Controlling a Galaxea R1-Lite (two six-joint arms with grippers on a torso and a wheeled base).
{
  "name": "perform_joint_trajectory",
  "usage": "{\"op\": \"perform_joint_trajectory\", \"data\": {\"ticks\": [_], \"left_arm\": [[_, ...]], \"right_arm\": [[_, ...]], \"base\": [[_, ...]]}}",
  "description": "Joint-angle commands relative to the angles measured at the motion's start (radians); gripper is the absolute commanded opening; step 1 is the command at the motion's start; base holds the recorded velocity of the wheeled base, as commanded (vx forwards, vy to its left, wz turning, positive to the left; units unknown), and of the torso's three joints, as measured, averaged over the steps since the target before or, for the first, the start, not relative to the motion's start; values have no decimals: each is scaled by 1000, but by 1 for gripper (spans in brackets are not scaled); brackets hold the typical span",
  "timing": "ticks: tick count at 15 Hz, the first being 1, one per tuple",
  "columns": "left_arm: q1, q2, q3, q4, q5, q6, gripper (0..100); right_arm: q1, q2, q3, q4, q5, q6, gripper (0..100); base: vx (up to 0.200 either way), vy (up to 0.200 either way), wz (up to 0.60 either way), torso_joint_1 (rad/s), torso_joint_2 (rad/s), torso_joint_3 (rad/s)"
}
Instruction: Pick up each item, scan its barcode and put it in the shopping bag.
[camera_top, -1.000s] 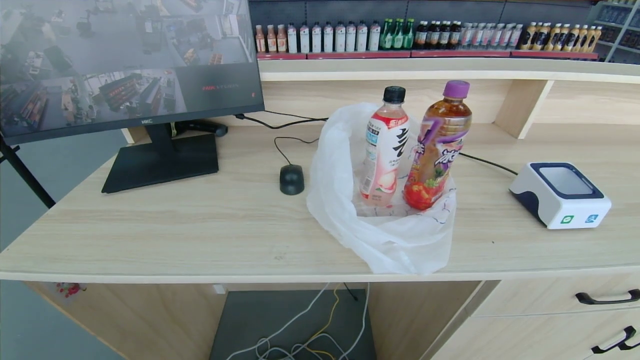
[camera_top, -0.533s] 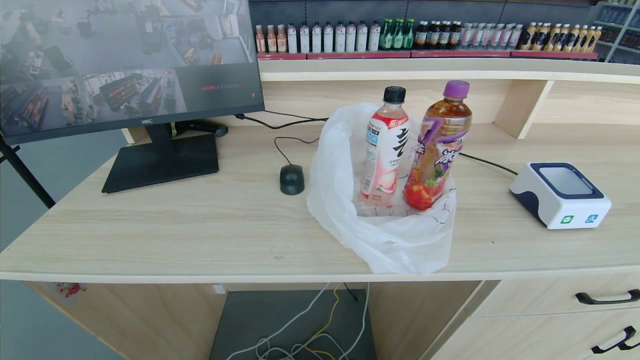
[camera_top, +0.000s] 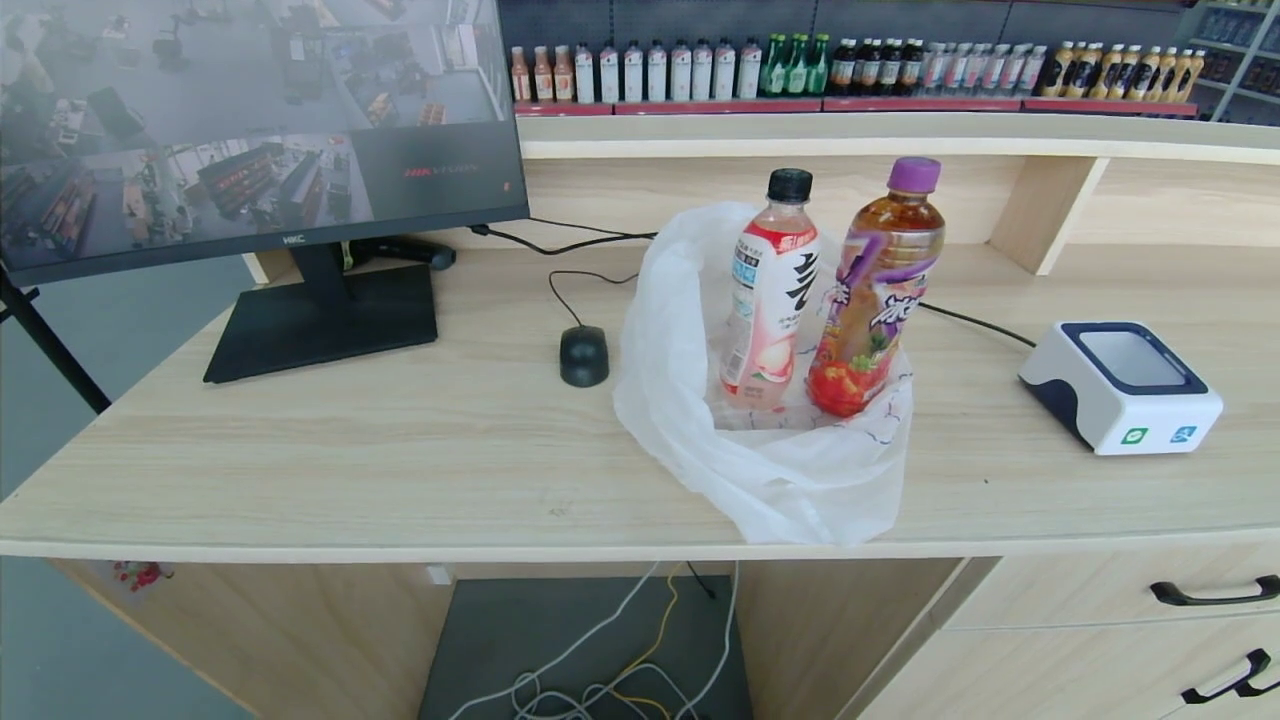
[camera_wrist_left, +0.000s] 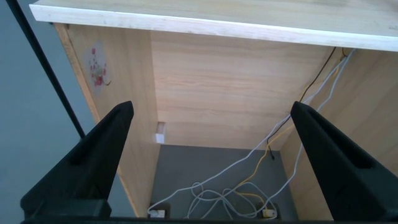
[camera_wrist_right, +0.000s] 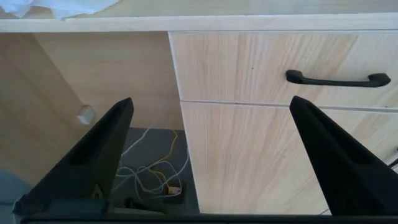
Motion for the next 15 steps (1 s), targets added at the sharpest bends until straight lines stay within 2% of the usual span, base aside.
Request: {"op": "perform_joint_trajectory", "data": {"ticks": [1,2,9,15], "left_arm": [[0,0,0,0,0,0,100],[0,0,0,0,0,0,100],[0,0,0,0,0,2,100],[0,0,0,0,0,-2,100]], "right_arm": [[-1,4,0,13,-5,-2,100],[-1,4,0,24,-5,-5,100],[-1,4,0,44,-3,-12,100],[-1,4,0,52,-3,-17,100]], "base": [[-200,0,0,27,7,-7],[-200,0,0,2,-2,2],[0,0,0,0,0,0],[0,-200,0,4,4,3]]}}
